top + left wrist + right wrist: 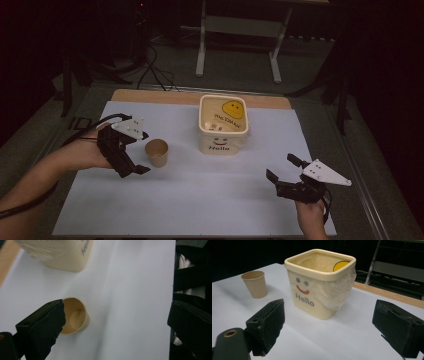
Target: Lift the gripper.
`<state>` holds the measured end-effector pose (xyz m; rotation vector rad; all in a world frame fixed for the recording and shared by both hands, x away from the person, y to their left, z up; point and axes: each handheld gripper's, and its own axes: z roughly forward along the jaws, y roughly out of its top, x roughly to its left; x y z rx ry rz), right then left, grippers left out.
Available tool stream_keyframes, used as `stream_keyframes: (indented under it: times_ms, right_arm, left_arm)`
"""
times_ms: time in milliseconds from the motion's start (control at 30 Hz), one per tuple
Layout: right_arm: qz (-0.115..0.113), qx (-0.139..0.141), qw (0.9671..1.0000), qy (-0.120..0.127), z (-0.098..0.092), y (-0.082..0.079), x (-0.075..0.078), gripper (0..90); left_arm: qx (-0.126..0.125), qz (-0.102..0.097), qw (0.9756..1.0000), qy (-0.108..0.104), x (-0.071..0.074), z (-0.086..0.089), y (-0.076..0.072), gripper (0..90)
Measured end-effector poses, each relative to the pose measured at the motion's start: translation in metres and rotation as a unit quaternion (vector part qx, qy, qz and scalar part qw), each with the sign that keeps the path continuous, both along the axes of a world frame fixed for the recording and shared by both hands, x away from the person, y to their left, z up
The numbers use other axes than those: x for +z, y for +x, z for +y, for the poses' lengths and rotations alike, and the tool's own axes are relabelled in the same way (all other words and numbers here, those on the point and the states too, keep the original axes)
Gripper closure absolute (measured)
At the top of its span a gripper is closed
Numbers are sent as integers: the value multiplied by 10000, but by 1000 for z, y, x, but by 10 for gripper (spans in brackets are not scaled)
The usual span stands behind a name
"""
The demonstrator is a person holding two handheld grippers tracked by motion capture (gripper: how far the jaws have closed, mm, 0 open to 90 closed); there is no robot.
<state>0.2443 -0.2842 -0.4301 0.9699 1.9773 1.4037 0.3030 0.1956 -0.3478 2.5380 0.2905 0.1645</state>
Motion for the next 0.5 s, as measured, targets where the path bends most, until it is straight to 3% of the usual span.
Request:
stream_keyframes:
  times_ms: [300, 500]
  right_arm:
    - [34, 56, 10000, -47, 1, 1, 0, 109]
    - [33, 62, 10000, -52, 1, 0, -1, 109]
  left_arm:
    - [-138, -19, 9985, 535, -2, -14, 4, 23]
    - [-87, -7, 9974, 718, -4, -21, 7, 23]
